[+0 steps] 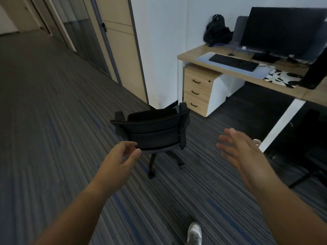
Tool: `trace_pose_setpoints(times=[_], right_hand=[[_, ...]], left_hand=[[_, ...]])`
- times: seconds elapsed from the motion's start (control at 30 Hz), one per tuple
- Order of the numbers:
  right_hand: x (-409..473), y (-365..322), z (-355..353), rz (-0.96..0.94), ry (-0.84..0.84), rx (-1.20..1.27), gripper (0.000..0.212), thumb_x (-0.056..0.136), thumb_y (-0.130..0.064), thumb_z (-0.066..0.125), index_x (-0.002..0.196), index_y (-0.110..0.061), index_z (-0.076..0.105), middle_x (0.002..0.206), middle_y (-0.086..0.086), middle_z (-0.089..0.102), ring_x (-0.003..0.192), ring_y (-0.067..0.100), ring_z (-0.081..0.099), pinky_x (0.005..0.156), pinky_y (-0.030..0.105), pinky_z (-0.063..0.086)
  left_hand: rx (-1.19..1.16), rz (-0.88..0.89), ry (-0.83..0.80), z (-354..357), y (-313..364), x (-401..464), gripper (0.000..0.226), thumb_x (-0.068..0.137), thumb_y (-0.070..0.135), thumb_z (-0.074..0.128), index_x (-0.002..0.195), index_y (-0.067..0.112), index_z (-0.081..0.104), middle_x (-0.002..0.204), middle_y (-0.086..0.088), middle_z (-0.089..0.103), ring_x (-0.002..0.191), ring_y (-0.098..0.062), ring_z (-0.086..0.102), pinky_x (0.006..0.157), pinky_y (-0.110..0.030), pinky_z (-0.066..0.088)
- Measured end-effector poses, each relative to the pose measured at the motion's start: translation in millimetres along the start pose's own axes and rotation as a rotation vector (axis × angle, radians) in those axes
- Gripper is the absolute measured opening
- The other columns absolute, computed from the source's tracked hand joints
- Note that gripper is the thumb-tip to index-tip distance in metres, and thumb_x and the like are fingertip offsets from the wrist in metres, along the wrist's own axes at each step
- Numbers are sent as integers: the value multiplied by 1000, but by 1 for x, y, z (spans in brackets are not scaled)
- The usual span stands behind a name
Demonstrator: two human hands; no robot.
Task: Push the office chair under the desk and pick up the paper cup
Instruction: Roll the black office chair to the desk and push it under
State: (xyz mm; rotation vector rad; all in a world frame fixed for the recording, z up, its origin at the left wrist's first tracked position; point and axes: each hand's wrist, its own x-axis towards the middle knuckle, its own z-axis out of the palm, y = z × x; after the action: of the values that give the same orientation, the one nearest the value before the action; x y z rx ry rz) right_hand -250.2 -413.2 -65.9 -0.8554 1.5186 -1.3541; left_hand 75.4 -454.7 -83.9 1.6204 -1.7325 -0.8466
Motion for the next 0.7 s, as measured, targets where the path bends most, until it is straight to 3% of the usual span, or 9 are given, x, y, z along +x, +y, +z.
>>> trace_pose_setpoints(times=[0.17,0.37,0.47,0.57,0.7], right_hand=[[98,-5,24,51,-53,30,21,97,-52,59,108,-36,67,118,-6,73,96,7,75,94,35,55],[187,-4,55,127,-41,-38,23,97,-52,60,106,-32,67,115,-4,72,104,15,71,94,38,56],[224,0,77,147,-53,-86,17,97,-53,59,102,-38,64,116,-6,69,105,14,69,96,39,54],[256,5,101,187,-39,-143,13,97,-53,58,100,-40,61,118,-8,66,106,14,66,98,40,53],[293,12,137,242,-8,-229,16,97,-53,58,102,-38,61,118,-5,64,106,14,63,97,39,52]], left_hand=[[14,-74,49,3,2,76,33,97,45,54,125,28,61,114,17,64,104,9,58,79,-11,41],[1,-203,110,-1,-27,160,27,98,41,56,118,25,62,104,21,62,99,5,58,77,-14,40],[49,-253,156,-11,-53,209,33,98,39,57,122,17,63,100,16,61,99,-11,60,84,-30,48],[116,-318,164,-24,-81,258,39,98,38,56,122,9,64,103,-1,64,97,-27,65,86,-47,56],[224,-451,140,-39,-119,309,44,95,43,54,124,12,64,127,-23,59,111,-42,59,95,-51,52]])
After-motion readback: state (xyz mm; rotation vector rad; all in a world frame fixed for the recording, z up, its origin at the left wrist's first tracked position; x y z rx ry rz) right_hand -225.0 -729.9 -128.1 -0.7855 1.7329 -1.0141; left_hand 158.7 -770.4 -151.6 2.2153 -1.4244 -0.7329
